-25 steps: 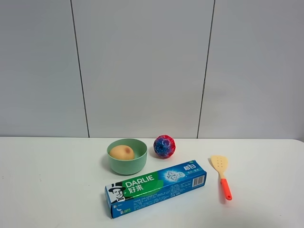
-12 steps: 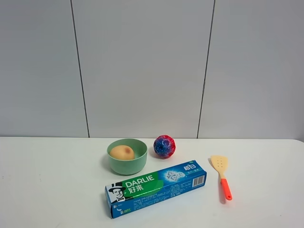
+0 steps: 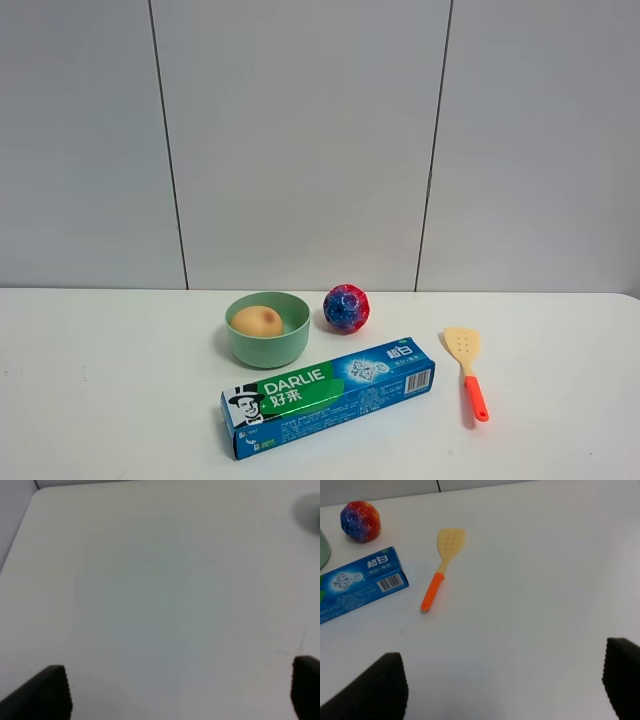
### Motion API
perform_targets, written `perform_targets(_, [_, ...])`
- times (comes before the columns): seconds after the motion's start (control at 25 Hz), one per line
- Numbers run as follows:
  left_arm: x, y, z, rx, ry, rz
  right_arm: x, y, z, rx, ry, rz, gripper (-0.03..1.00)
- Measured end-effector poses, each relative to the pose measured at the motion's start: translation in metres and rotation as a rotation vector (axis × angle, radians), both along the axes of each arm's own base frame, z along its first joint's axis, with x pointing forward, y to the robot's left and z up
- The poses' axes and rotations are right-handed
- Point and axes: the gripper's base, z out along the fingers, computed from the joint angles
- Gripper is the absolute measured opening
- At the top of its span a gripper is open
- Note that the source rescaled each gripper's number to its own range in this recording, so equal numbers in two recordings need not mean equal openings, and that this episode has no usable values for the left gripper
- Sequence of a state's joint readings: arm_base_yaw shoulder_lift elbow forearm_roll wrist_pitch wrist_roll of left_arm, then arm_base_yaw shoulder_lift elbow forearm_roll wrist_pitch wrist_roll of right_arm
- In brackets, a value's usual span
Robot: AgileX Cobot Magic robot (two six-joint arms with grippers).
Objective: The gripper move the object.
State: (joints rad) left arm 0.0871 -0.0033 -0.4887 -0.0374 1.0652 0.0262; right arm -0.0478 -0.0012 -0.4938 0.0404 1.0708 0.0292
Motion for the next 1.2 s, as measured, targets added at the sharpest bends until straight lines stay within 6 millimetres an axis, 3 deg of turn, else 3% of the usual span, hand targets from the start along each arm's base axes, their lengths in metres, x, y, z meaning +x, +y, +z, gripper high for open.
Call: perform_targets(1.2, [0.0000, 0.0000, 0.0000, 0.000, 0.000, 0.000, 0.0000, -0.0001, 0.0000, 0.004, 0.000, -0.003, 0.91])
